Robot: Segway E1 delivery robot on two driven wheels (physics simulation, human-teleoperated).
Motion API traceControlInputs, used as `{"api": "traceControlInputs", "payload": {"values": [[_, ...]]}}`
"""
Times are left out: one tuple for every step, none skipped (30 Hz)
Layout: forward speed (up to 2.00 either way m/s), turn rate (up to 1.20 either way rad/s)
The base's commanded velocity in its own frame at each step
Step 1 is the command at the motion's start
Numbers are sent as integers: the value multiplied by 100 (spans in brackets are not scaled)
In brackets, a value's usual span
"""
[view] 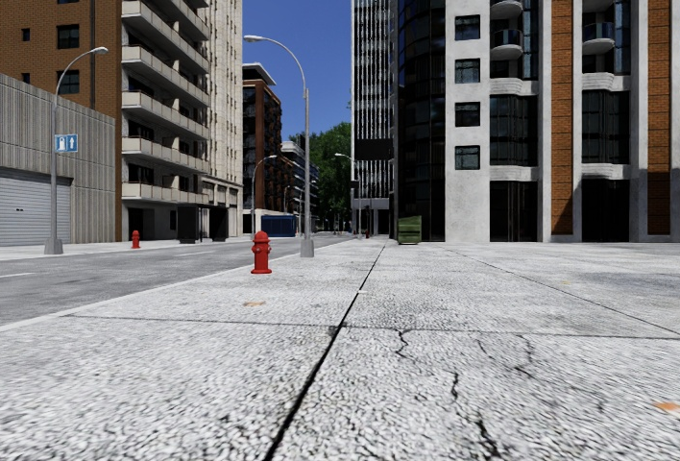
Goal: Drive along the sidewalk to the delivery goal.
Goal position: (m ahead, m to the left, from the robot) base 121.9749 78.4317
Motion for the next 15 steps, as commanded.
{"api": "traceControlInputs", "payload": {"values": [[0, 0], [0, 0], [0, 0], [0, 0], [0, 0], [0, 0], [0, 0], [0, 0], [0, 0], [0, 0], [0, 0], [0, 0], [0, 0], [0, 0], [0, 0]]}}
